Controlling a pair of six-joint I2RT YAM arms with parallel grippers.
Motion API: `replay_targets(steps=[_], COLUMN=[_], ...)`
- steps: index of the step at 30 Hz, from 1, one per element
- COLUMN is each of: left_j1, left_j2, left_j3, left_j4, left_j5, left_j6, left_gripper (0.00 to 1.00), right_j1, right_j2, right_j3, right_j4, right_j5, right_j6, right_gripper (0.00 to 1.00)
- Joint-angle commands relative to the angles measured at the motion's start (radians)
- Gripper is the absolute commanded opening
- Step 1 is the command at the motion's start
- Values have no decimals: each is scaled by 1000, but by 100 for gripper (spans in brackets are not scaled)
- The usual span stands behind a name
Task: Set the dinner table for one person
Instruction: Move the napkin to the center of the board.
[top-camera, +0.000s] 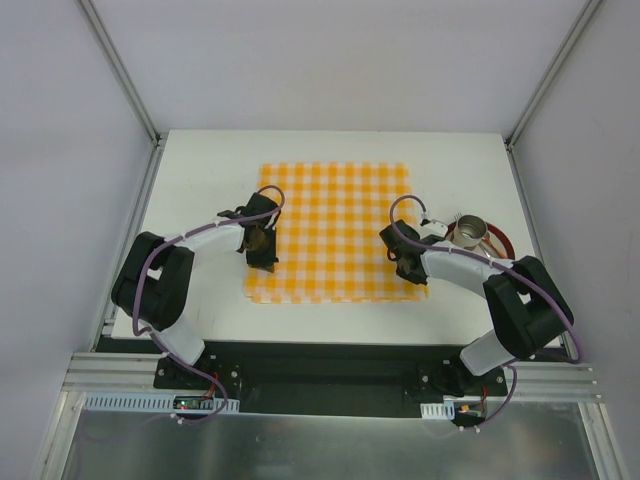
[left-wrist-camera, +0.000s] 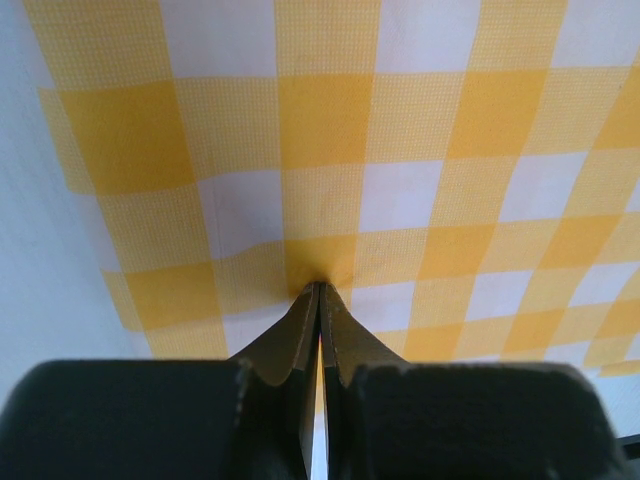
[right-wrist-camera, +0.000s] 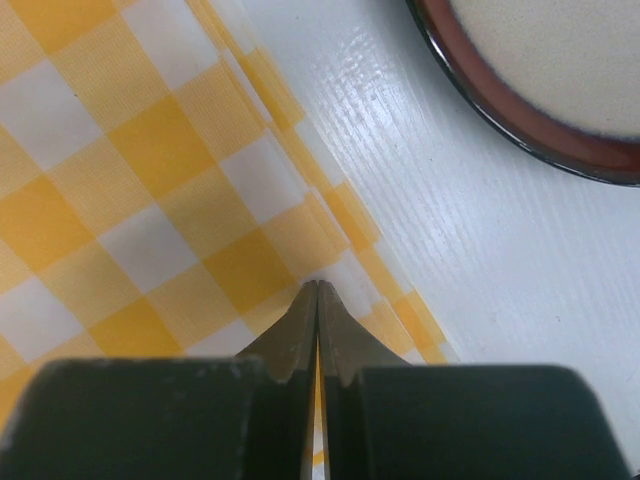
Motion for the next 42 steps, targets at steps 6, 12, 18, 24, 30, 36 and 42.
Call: replay_targets(steps=[6, 12, 18, 24, 30, 36, 42], left_j1=[-2, -2, -8, -17, -31, -34, -34], left_j2=[-22, -30, -34, -33, -22, -28, -51], left_j3=[-49, -64, -73, -75, -80, -83, -70], left_j4=[-104, -102, -102, -102, -93, -93, -93], left_j5=[-44, -45, -44, -44, -42, -53, -53], left_j6=[-12, -18, -23, -32, -41, -25, -9], left_gripper=[0, 0, 0, 0, 0, 4, 20], right_j1=[12, 28, 49, 74, 94, 98, 103], right_j2=[-19, -28, -32, -35, -35, -40, -92], right_j3=[-24, -29, -35, -38, -38, -36, -13], right_j4=[-90, -99, -114, -126, -134, -142, -185], right_j5=[30, 37, 46, 53, 69, 83, 139], right_j6=[30, 46, 68, 95, 117, 134, 126], right_gripper=[1, 1, 1, 1, 1, 1, 13])
